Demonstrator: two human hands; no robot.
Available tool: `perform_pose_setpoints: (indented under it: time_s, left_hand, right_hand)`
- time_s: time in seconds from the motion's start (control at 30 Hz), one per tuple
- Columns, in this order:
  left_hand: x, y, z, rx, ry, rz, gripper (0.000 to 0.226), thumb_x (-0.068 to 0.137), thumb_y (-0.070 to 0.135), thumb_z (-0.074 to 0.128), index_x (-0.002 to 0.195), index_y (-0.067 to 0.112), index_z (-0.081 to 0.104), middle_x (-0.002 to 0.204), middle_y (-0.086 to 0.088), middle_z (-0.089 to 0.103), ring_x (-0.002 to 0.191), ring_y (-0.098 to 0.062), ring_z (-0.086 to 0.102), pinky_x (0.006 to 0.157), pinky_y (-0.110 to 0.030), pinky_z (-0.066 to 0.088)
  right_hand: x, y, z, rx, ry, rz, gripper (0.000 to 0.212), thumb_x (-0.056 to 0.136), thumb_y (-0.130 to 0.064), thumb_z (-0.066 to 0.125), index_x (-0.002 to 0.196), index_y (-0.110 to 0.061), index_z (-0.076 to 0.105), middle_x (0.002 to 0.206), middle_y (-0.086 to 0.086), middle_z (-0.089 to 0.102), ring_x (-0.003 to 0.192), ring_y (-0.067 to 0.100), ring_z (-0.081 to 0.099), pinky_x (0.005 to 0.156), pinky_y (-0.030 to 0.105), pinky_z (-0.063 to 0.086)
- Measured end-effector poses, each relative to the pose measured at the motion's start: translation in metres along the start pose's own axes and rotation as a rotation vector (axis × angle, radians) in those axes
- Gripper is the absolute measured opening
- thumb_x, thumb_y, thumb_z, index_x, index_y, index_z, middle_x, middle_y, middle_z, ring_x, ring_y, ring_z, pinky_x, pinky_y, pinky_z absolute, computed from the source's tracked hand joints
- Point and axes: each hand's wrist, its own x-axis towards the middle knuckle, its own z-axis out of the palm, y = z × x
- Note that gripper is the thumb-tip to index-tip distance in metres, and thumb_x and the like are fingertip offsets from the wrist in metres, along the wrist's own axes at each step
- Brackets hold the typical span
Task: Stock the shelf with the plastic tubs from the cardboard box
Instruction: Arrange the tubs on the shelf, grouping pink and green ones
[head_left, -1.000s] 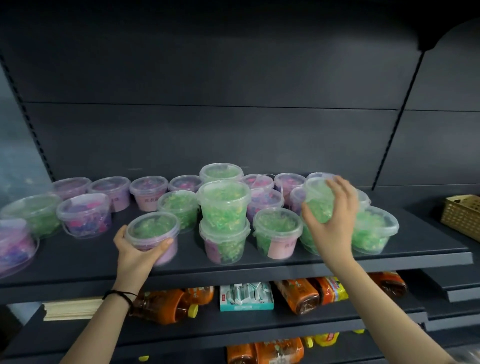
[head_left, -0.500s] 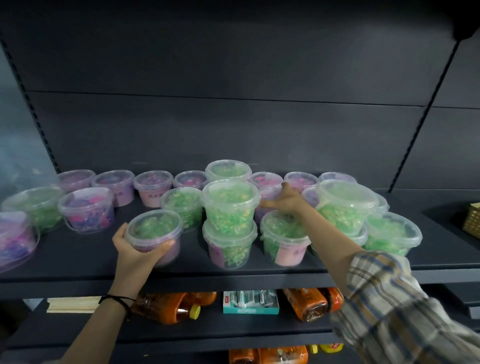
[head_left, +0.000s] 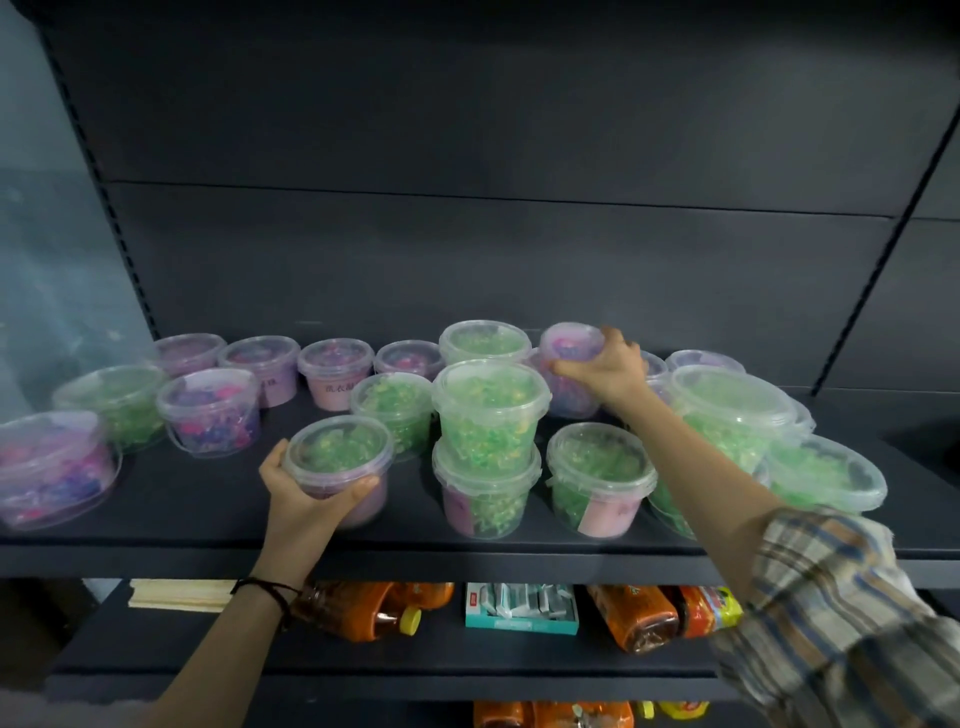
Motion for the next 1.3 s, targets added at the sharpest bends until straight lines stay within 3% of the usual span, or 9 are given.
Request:
perform_pose_setpoints:
  time_s: [0.27,0.43,0.6,0.73,0.8,0.9,1.03,1.17,1.3]
  left_hand:
    - [-0.002,0.015,-0.013,0.006,-0.12,-0.047,0.112,0.058,0.01,0.088,0.146,0.014,0.018,0.133,0.0,0.041,0.118,-0.014,0.046,0.093,-0.028,0.041]
    - [-0.004,0.046,-0.031,0.264,-0.108,0.01,0.115,0.047,0.059,0.081,0.143,0.013,0.038,0.147,-0.012,0.038,0.134,-0.027,0.034,0.112,-0.045,0.029]
    - [0.007,0.101,-0.044,0.19,-0.152,0.356,0.103,0.06,0.061,0.074,0.146,0.023,0.032,0.152,0.004,0.031,0.14,-0.011,0.026,0.113,-0.032,0.025]
    - [0.023,0.125,-0.055,0.035,-0.29,0.367,0.105,0.049,0.062,0.083,0.138,0.044,0.031,0.135,0.024,0.046,0.123,0.01,0.044,0.093,-0.01,0.039]
    - [0.03,0.12,-0.063,0.012,-0.237,0.349,0.115,0.044,0.053,0.087,0.141,0.036,0.028,0.132,0.019,0.049,0.119,0.003,0.05,0.09,-0.015,0.046]
    - [0.037,0.103,-0.08,0.025,-0.183,0.374,0.111,0.045,0.045,0.089,0.14,0.031,0.033,0.132,0.019,0.051,0.121,-0.002,0.051,0.098,-0.026,0.047]
    - [0.05,0.077,-0.113,-0.026,-0.055,0.346,0.086,0.043,0.057,0.088,0.117,0.048,0.045,0.116,0.031,0.057,0.11,0.01,0.053,0.084,-0.005,0.044]
    - [0.067,0.043,-0.133,0.02,-0.03,0.228,0.102,0.047,0.041,0.092,0.134,0.025,0.041,0.127,0.013,0.054,0.118,-0.005,0.052,0.095,-0.021,0.043]
    - [0.069,0.014,-0.123,0.027,-0.081,0.155,0.093,0.05,0.031,0.093,0.128,0.031,0.043,0.119,0.018,0.056,0.11,0.002,0.055,0.092,-0.018,0.044]
  right_hand:
    - [-0.025,-0.07,-0.045,0.178,0.176,-0.257,0.102,0.065,-0.055,0.079,0.147,-0.021,0.028,0.147,0.013,0.033,0.134,0.035,0.03,0.111,0.044,0.026]
    - [-0.057,-0.116,-0.053,0.231,0.064,-0.4,0.099,0.064,-0.052,0.081,0.145,-0.023,0.032,0.144,0.007,0.04,0.133,0.026,0.038,0.109,0.038,0.034]
    - [-0.111,-0.163,-0.015,0.256,-0.207,-0.523,0.099,0.061,-0.052,0.084,0.143,-0.029,0.035,0.141,-0.004,0.044,0.121,0.008,0.043,0.096,0.021,0.033]
    - [-0.147,-0.19,0.034,0.275,-0.348,-0.538,0.096,0.063,-0.048,0.084,0.143,-0.03,0.035,0.138,-0.006,0.047,0.127,0.011,0.045,0.107,0.029,0.037]
    - [-0.158,-0.199,0.055,0.293,-0.371,-0.523,0.096,0.063,-0.046,0.085,0.143,-0.029,0.035,0.138,-0.006,0.047,0.126,0.011,0.046,0.107,0.029,0.038]
    - [-0.167,-0.201,0.084,0.377,-0.444,-0.502,0.087,0.072,-0.047,0.079,0.144,-0.03,0.034,0.138,-0.009,0.042,0.125,0.006,0.043,0.099,0.018,0.037]
    - [-0.169,-0.183,0.117,0.511,-0.383,-0.376,0.057,0.09,-0.046,0.06,0.14,-0.027,0.042,0.118,-0.014,0.052,0.102,-0.011,0.05,0.079,0.0,0.037]
    - [-0.169,-0.15,0.146,0.144,-0.336,-0.453,0.05,0.089,-0.038,0.065,0.133,-0.019,0.053,0.138,0.003,0.05,0.131,0.018,0.043,0.11,0.029,0.033]
    - [-0.17,-0.132,0.156,-0.238,-0.343,-0.599,0.06,0.079,-0.061,0.062,0.132,-0.032,0.053,0.143,-0.004,0.047,0.133,0.02,0.036,0.11,0.03,0.029]
